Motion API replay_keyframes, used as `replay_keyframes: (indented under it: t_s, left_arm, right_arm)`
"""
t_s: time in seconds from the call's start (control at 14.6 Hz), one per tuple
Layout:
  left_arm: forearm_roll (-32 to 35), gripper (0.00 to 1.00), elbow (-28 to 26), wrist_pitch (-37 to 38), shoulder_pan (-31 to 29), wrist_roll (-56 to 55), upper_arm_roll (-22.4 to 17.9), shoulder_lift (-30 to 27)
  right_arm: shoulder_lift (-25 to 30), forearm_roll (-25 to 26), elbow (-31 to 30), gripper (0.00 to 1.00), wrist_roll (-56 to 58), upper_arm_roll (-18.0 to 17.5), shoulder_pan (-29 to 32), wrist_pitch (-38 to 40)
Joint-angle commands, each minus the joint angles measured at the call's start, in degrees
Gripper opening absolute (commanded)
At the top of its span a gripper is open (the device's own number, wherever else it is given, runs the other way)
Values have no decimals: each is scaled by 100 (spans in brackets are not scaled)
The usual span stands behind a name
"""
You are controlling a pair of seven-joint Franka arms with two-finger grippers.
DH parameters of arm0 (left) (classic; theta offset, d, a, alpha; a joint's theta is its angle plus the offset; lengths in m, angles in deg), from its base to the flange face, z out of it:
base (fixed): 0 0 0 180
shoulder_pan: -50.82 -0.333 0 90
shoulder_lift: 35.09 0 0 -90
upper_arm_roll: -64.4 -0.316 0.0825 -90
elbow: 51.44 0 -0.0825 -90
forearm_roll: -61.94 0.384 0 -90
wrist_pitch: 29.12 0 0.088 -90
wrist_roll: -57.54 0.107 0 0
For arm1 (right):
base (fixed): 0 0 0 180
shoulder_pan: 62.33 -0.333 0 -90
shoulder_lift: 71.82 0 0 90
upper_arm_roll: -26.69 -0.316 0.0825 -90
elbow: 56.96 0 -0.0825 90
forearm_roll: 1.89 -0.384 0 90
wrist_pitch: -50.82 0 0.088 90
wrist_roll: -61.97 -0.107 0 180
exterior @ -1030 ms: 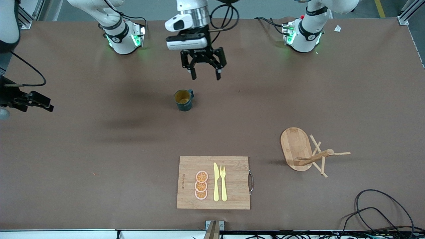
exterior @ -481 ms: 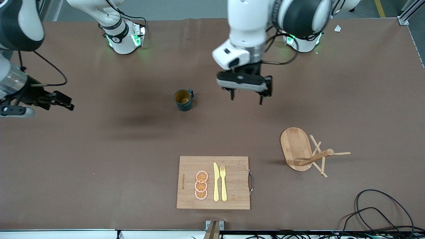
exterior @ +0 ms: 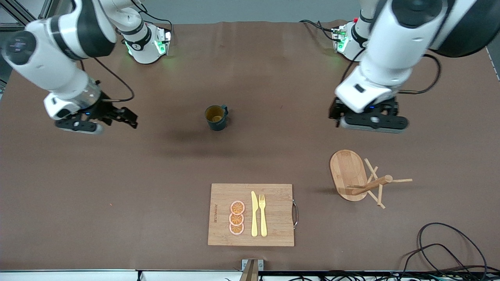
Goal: Transfer cup from left to right arm and place
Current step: 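Raise the left gripper away while the right gripper reaches the mug, then lower the right gripper over the teal mug rim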
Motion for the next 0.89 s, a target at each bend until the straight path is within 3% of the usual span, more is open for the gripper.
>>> replay_keyframes:
  t_s: [0.0,0.27,0.55,0.82]
  left_arm:
    - [-208,100,-76,301,-132,416,-289,-244]
    - [-761,100,-199,521,-123,1384,-1300,-621]
    - [-770,100,-594,960,-132,1367,-1750,-1280]
    - [-963,100,-700,1049,-167,1420,-1926,-1554]
  right_arm:
    - [242,211,-499,100,-956,31,-645,-407]
    - [31,510,-693,100,-1942,-13,-1296,-759]
    - [-267,528,-905,100,-2346,-22,-1621,-1436]
    - [-724,615,-949,100,-3128,-5,-2166,-1972]
